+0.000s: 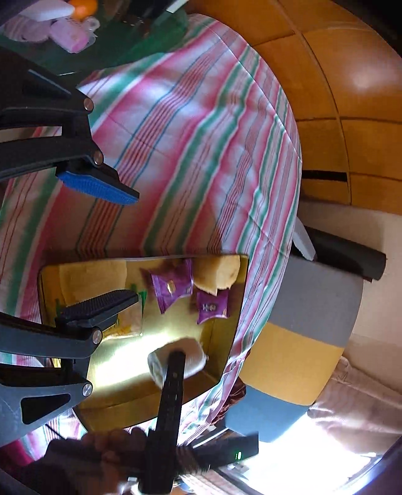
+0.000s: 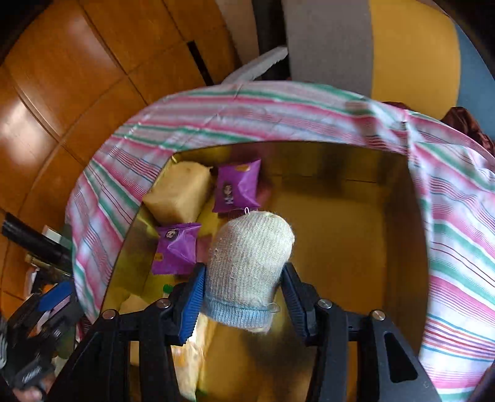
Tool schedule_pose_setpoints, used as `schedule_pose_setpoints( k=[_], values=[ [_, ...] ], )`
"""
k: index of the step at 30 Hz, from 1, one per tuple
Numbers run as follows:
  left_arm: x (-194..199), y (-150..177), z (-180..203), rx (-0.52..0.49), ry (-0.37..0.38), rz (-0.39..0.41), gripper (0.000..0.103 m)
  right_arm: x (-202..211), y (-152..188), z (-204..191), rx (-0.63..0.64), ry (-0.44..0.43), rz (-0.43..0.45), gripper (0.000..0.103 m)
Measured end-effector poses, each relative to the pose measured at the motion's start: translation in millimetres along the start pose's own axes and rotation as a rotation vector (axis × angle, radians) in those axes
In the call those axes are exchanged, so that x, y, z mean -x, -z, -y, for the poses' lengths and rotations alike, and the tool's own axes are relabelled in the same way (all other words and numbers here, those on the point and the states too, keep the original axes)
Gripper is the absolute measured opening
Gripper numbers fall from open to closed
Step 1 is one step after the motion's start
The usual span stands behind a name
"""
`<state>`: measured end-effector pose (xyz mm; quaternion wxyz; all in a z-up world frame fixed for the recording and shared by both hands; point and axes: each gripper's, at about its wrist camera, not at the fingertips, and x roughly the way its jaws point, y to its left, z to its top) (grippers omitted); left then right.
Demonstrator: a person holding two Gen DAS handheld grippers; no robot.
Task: Organize objects
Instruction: 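Carry the white knit mitten into the tray and open the right gripper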
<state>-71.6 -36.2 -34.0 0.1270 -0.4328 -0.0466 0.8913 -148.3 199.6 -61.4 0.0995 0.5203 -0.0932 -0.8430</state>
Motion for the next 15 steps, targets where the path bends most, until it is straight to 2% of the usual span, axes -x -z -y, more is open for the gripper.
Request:
schedule_pose_setpoints(
  k=[5, 10, 12, 15],
  values=[
    [-2.9, 5.2, -10.2, 0.023, -0.002, -0.007, 0.059, -27.1, -6.3, -9.4, 0.004, 0.012, -0.033, 0.049],
    [-7.0, 9.0, -16.7, 0.045, 0.002, -0.021, 0.060, -39.2, -7.9, -21.9, 0.001, -0.054, -0.049, 0.052],
    [-7.3, 9.9, -17.4, 0.049, 0.000, -0.021, 0.063, -39.0, -7.2, -22.6, -0.004, -0.053, -0.052, 0.055],
    [-4.4, 9.2, -16.3, 0.045, -0.008, -0.005, 0.066, -30.2, -3.4, -22.0, 0.004, -0.034, -0.043, 0.065]
  ],
)
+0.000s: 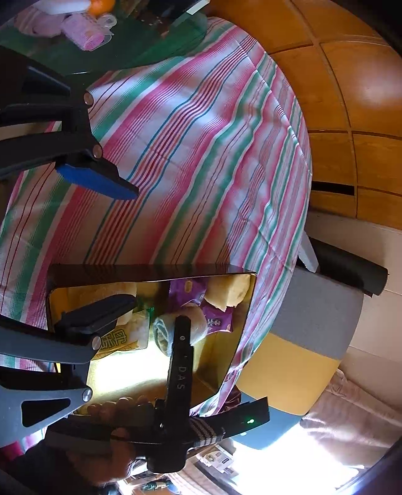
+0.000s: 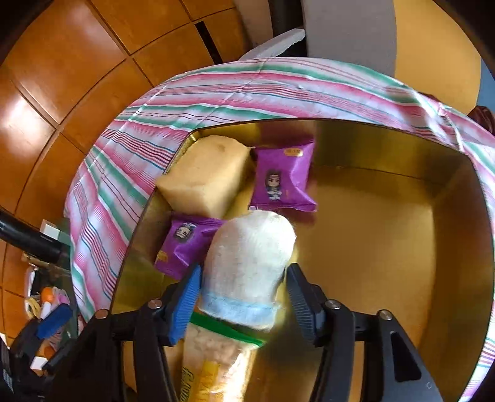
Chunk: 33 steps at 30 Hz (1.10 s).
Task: Organize objects
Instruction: 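Carry the white knit mitten into the tray and open the right gripper, then move both tools back toward the remaining items on the cloth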
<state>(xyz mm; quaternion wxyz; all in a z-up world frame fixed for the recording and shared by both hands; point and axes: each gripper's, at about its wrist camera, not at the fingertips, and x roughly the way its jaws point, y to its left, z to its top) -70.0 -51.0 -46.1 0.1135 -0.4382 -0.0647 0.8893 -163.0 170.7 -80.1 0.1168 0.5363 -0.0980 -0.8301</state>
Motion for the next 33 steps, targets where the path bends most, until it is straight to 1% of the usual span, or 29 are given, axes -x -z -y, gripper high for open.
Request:
schedule_pose_setpoints(
  k=[1, 2, 4, 13, 23, 29, 33],
  values=[
    [1.5, -0.1, 0.5, -0.003, -0.005, 0.007, 0.066, 4.2, 1.7, 0.9, -0.002, 0.000, 0.010, 0.069],
    [3.3, -0.3, 1.8, -0.007, -0.010, 0.016, 0.067, 8.6, 3.5, 1.9, -0.005, -0.001, 0.020, 0.072],
    [5.8, -1.1, 3.9, -0.013, -0.013, 0.027, 0.068, 16.0, 5.9, 3.9, -0.008, -0.004, 0.036, 0.072],
    [22.5, -1.4, 15.2, -0.055, -0.042, 0.079, 0.073, 51.9, 26.7, 4.7, 0.009, 0.032, 0.103, 0.073],
    [34.5, 3.6, 31.7, -0.104, -0.046, 0.100, 0.074, 98.7, 58.5, 9.4, 0.031, 0.086, 0.186, 0.073],
    [39.0, 6.0, 47.0, -0.141, -0.041, 0.108, 0.077, 120.9, 78.0, 23.4, 0.027, 0.121, 0.217, 0.073],
    [39.8, 7.2, 58.4, -0.166, -0.034, 0.106, 0.077, 135.4, 89.8, 42.7, -0.012, 0.139, 0.233, 0.073]
  ],
)
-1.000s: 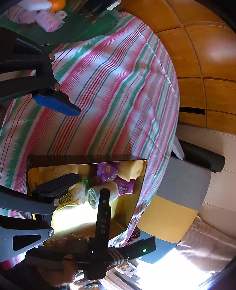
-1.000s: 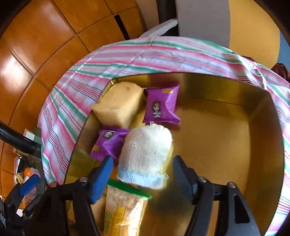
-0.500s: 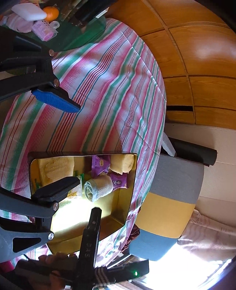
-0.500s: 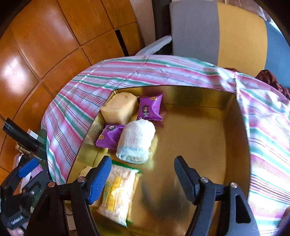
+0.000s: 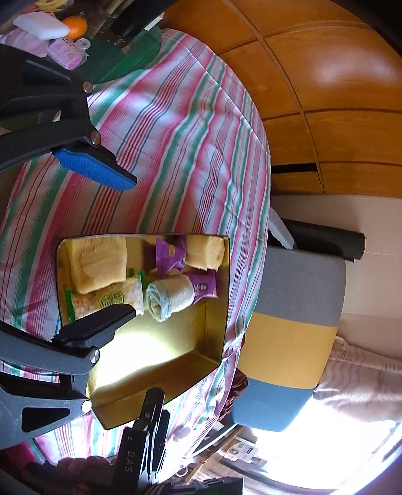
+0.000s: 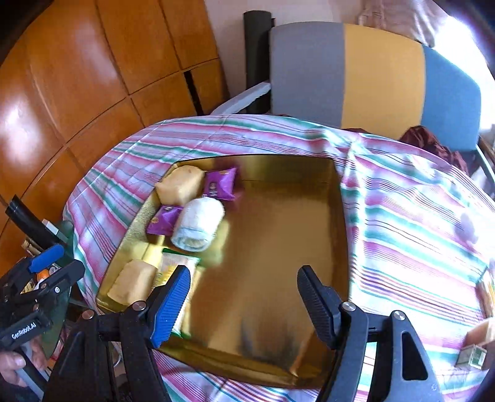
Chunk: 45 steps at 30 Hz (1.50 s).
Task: Organize objects
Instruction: 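Move both tools back toward the remaining items on the cloth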
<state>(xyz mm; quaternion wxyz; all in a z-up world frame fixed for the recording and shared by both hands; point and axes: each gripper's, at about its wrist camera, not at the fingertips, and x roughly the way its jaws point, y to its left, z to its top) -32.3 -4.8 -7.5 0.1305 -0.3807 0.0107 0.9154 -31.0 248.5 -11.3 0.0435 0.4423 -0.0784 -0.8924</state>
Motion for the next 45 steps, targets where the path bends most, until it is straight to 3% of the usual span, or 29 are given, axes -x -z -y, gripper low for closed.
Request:
schedule_pose_setpoints(
  k=[15, 21, 30, 34, 37, 39, 45],
  values=[
    [-4.7, -4.3, 53.2, -0.115, 0.080, -0.015, 0.077, 62.4, 44.0, 132.8, -0.225, 0.197, 0.006, 0.073],
    [-8.5, -7.1, 79.9, -0.170, 0.127, -0.024, 0.077, 103.6, 71.8, 207.8, -0.425, 0.280, 0.030, 0.073],
    [-9.7, -15.2, 144.5, -0.300, 0.225, -0.027, 0.078, 180.0, 135.2, 324.1, -0.840, 0.451, 0.199, 0.073],
    [-12.0, -15.1, 186.5, -0.367, 0.299, -0.049, 0.078, 190.4, 161.1, 344.6, -0.958, 0.444, 0.262, 0.073],
    [-16.5, -12.8, 221.0, -0.431, 0.338, -0.065, 0.078, 192.8, 177.5, 352.7, -1.041, 0.362, 0.300, 0.073],
    [-19.2, -11.4, 240.5, -0.461, 0.362, -0.078, 0.077, 198.3, 180.6, 351.1, -1.052, 0.354, 0.343, 0.073],
    [-31.2, -1.6, 302.3, -0.561, 0.463, -0.132, 0.077, 195.7, 180.5, 350.6, -1.045, 0.309, 0.344, 0.073]
  ],
)
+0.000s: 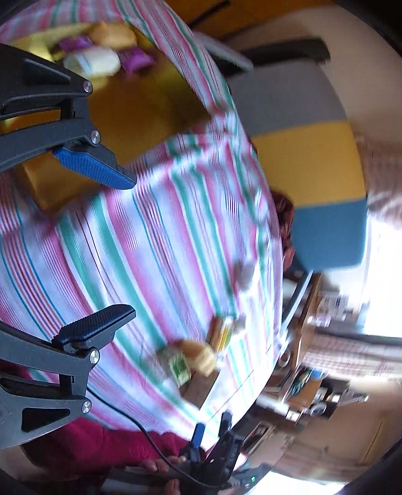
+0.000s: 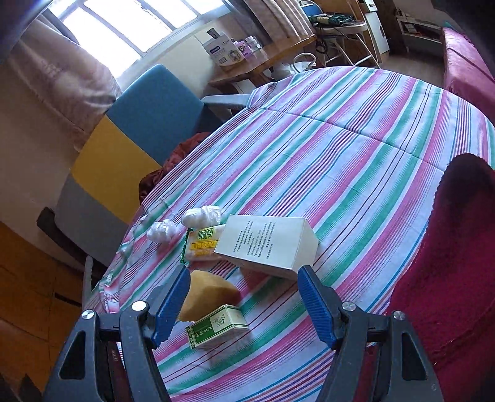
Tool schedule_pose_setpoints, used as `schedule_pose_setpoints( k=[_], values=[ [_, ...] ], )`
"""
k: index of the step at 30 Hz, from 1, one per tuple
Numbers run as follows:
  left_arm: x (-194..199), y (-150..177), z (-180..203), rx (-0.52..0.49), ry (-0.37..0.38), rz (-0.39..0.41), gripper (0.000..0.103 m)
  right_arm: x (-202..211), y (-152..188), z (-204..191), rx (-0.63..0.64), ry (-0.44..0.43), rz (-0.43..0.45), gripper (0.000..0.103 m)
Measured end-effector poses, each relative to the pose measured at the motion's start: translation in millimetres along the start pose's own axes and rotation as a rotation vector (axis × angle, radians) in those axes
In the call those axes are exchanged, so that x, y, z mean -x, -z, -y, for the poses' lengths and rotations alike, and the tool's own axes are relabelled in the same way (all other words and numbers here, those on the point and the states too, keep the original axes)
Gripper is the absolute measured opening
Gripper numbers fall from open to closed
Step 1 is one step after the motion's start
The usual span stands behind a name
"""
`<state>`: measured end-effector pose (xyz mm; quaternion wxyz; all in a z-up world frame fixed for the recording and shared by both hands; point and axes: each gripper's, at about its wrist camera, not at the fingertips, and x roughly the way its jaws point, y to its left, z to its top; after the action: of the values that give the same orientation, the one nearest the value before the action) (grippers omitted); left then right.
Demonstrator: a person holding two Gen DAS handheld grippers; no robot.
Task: Organize objects
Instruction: 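Move both tools back toward the remaining items on the cloth, then grasp the green tea box with the left gripper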
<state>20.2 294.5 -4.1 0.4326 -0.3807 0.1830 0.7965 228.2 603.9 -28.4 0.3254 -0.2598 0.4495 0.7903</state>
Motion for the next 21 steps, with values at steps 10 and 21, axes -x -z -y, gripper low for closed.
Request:
schedule_pose_setpoints(
  k=[10, 21],
  values=[
    [-69.4, -24.1, 84.2, -0.165, 0.159, -0.114, 0.077, -5.5, -0.1, 8.4, -0.027, -0.056, -0.032, 0.073],
    [-129.6, -52.0, 131.1, 0.034, 0.303, -0.264, 0.089, -1.2, -1.9, 16.0, -0.069, -0.138, -0.013, 0.074]
  ],
)
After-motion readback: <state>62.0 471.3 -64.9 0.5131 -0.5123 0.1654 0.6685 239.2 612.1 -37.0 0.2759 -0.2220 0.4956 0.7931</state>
